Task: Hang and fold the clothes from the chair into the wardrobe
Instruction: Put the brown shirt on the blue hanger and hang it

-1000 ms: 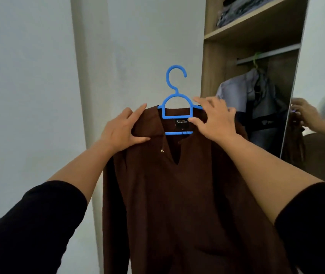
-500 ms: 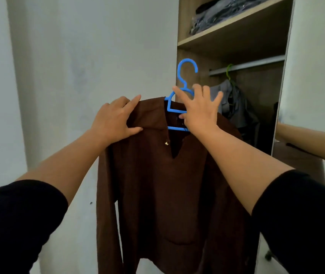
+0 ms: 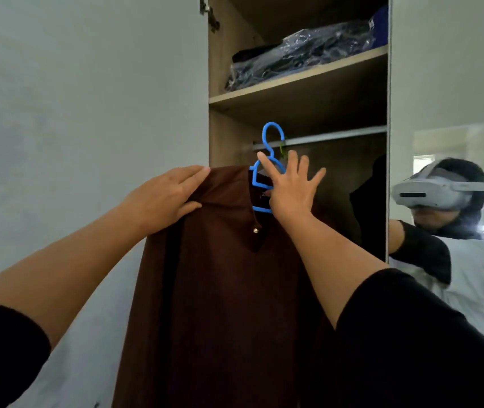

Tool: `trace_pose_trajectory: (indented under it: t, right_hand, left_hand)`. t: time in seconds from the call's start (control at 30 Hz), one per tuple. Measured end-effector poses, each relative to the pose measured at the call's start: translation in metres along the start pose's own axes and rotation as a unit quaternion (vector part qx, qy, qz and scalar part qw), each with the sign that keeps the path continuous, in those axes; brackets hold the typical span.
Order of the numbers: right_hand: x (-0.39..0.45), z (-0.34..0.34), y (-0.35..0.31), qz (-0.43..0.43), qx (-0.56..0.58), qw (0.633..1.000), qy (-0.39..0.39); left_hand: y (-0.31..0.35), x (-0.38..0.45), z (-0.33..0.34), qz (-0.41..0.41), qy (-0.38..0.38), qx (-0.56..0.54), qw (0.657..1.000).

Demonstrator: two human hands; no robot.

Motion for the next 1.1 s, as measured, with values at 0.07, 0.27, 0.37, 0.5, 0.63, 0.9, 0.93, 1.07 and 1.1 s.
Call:
trace_pose_trajectory:
  t: [0.07,0.27,0.37,0.5,0.63,0.9,0.93,1.07,1.1]
  right_hand:
    - [0.011,0.011,0.006,0.009,-0.010,1.000,0.004]
    - [0.050,0.054,0.033,0.038,-0.038,0.998,0.019]
    - [0.074,0.076,0.051,0.064,-0.032,0.997,0.021]
    - [0.106,0.102,0.077,0.107,-0.024,0.994,0.013]
    - [0.136,0.126,0.099,0.141,0.007,0.990,-0.007]
    - [0.163,0.173,0.126,0.165,0.028,0.986,-0.023]
    - [0.164,0.178,0.129,0.166,0.022,0.985,-0.028]
    - [0.162,0.195,0.140,0.181,0.032,0.982,-0.032]
    - [0.160,0.197,0.141,0.180,0.035,0.983,-0.030]
  left_hand:
    - [-0.004,0.013,0.014,-0.028,0.010,-0.025,0.999]
    - [-0.008,0.055,0.065,-0.118,0.059,-0.067,0.989]
    - [-0.003,0.088,0.088,-0.111,0.080,-0.082,0.987]
    - [0.007,0.135,0.111,-0.083,0.107,-0.085,0.987]
    - [0.013,0.174,0.133,-0.072,0.113,-0.102,0.986]
    - [0.020,0.220,0.178,-0.067,0.110,-0.142,0.982]
    - [0.021,0.223,0.183,-0.065,0.107,-0.143,0.982]
    - [0.029,0.230,0.203,-0.062,0.084,-0.154,0.982]
    - [0.030,0.230,0.207,-0.061,0.079,-0.158,0.982]
Point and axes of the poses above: each hand's wrist, its own x-axis towards the middle knuckle, its own z-axis out of the palm, y = z × x, the point moved 4 cm from there along x, towards the middle knuckle, and after that the axes turned 5 degrees about -z, right-handed, at the moved point
